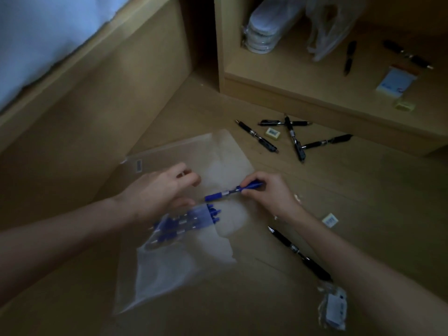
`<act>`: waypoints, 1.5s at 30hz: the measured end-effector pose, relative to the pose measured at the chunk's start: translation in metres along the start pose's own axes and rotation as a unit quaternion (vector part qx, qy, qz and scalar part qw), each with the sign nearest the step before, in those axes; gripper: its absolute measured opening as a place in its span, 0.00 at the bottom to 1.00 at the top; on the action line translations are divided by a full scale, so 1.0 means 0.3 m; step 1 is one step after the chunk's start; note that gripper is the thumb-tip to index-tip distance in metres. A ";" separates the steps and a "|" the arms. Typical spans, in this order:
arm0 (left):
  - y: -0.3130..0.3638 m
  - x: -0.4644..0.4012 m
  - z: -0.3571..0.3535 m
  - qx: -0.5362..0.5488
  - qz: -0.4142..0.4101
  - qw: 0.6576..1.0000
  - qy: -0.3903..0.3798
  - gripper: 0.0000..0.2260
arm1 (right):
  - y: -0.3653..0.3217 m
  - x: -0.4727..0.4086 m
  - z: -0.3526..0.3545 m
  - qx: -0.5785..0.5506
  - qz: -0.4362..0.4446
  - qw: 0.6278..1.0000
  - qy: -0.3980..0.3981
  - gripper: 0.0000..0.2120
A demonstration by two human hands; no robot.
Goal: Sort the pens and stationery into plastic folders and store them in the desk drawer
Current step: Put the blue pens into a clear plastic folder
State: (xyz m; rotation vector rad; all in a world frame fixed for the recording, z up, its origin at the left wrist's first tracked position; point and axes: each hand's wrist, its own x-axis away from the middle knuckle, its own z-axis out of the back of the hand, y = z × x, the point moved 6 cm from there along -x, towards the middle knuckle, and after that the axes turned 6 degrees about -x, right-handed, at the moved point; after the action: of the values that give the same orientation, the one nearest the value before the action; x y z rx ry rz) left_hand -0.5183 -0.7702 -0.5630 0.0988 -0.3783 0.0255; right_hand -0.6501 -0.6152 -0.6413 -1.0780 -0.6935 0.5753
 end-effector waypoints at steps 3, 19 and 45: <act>0.000 0.007 0.010 -0.035 0.019 0.999 -0.003 0.20 | -0.029 -0.056 -0.126 0.089 0.048 0.992 -0.073 0.08; 0.015 0.030 0.016 -0.034 0.000 0.999 0.041 0.19 | -0.097 -0.093 -0.338 0.193 0.178 0.953 -0.149 0.07; 0.073 -0.147 0.176 -0.063 -0.001 0.991 0.117 0.13 | -0.014 0.070 0.287 0.114 0.026 0.979 0.168 0.06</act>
State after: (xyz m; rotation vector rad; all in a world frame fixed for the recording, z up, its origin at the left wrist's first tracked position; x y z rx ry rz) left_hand -0.5796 -0.7539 -0.5283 -0.0287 -0.1447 0.0119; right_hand -0.7004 -0.5508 -0.6066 -0.9500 -0.2970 0.4895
